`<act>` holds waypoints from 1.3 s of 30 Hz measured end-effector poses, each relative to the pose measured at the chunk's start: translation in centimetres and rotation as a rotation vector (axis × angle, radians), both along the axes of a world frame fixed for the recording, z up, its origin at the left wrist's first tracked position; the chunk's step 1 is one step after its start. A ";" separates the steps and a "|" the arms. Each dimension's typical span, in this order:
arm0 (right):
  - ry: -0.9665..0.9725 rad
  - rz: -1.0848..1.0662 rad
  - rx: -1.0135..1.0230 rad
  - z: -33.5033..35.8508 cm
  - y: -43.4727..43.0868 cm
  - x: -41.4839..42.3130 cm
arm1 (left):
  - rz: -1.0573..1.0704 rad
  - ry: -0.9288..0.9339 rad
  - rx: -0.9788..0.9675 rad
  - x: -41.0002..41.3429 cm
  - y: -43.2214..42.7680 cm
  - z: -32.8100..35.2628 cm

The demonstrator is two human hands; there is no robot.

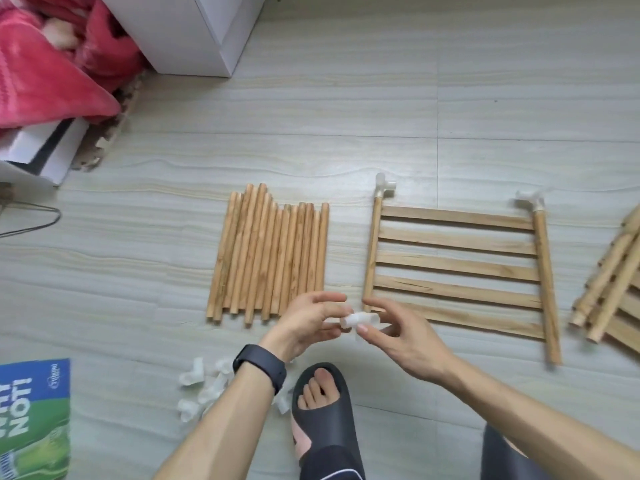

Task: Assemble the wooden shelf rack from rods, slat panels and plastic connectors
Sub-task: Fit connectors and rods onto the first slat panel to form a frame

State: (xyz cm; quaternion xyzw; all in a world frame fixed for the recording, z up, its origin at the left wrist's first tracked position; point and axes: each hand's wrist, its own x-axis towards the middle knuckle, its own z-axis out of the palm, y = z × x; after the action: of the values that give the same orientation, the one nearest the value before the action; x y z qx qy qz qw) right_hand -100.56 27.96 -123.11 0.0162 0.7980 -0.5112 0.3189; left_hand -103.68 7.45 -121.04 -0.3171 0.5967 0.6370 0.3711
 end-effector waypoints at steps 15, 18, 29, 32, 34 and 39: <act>-0.689 -0.398 -0.238 -3.4 1.2 2.1 | -0.418 0.265 -0.284 4.0 4.0 -5.3; -0.678 -0.348 -0.243 -3.8 0.8 1.7 | -0.391 0.239 -0.351 3.9 3.3 -5.5; -0.601 -0.245 -0.209 -4.0 0.3 1.1 | -0.420 0.202 -0.373 2.6 3.2 -5.6; -0.668 -0.323 -0.249 -4.2 0.6 1.2 | -0.418 0.173 -0.268 2.6 3.0 -5.6; -0.708 -0.408 -0.308 -4.1 0.6 1.4 | -0.376 0.173 -0.257 2.8 2.6 -5.8; -0.685 -0.387 -0.262 -4.2 0.4 1.8 | -0.396 0.194 -0.321 3.6 2.4 -6.7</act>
State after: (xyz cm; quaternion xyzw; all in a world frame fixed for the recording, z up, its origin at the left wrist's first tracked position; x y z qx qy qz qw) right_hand -98.74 28.32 -127.30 0.2945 0.5562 -0.6240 0.4632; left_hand -100.09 9.82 -127.74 -0.1863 0.7731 0.4768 0.3745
